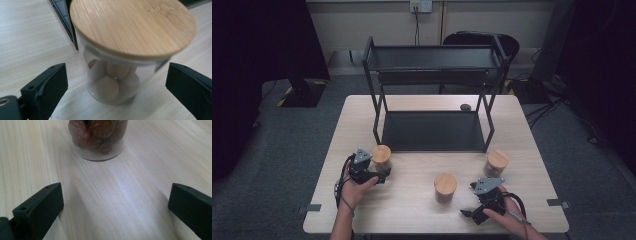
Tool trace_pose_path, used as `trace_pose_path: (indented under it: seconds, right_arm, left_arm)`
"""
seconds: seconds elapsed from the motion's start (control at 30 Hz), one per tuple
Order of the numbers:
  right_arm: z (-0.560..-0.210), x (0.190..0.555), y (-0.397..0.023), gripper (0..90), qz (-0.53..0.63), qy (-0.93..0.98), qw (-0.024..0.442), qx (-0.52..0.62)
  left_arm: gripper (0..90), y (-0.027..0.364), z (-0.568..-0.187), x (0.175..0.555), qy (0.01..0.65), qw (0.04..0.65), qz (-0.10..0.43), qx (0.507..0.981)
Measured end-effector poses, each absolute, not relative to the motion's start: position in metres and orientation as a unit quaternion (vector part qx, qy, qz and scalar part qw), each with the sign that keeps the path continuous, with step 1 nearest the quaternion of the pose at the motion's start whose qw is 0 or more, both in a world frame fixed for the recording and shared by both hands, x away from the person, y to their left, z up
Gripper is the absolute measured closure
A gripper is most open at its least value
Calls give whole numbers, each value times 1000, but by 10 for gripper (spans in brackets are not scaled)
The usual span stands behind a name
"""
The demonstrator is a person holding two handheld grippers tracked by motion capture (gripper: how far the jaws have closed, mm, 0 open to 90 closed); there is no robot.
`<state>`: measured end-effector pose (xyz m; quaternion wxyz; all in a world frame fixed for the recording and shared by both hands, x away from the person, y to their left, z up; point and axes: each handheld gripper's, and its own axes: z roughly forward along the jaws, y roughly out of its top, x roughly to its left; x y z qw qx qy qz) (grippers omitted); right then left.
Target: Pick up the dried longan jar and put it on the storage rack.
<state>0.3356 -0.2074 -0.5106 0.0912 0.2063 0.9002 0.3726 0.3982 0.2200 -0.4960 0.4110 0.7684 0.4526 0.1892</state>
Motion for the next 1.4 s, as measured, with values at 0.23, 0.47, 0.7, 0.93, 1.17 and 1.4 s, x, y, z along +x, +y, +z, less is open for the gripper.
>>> trace_pose_path:
  seconds: [0.23, 0.47, 0.7, 0.93, 1.17, 1.4]
  right_arm:
    - [-511, 336, -207, 0, 373, 900, 91, 206]
    - [-511, 336, -207, 0, 373, 900, 91, 207]
    - [-511, 336, -207, 0, 373, 900, 91, 207]
    - [-511, 336, -207, 0, 373, 900, 91, 207]
    - [-511, 336, -207, 0, 373, 900, 91, 207]
    - [-511, 336, -207, 0, 373, 900, 91, 207]
  left_arm:
    - [58, 216, -497, 406, 453, 418, 188, 764]
    - [100, 209, -495, 412, 443, 421, 190, 768]
    - [151, 205, -497, 415, 449, 422, 188, 765]
    - [188, 204, -498, 418, 447, 418, 190, 768]
    - [218, 204, -498, 422, 452, 430, 195, 757]
    - [249, 201, -497, 422, 438, 424, 213, 763]
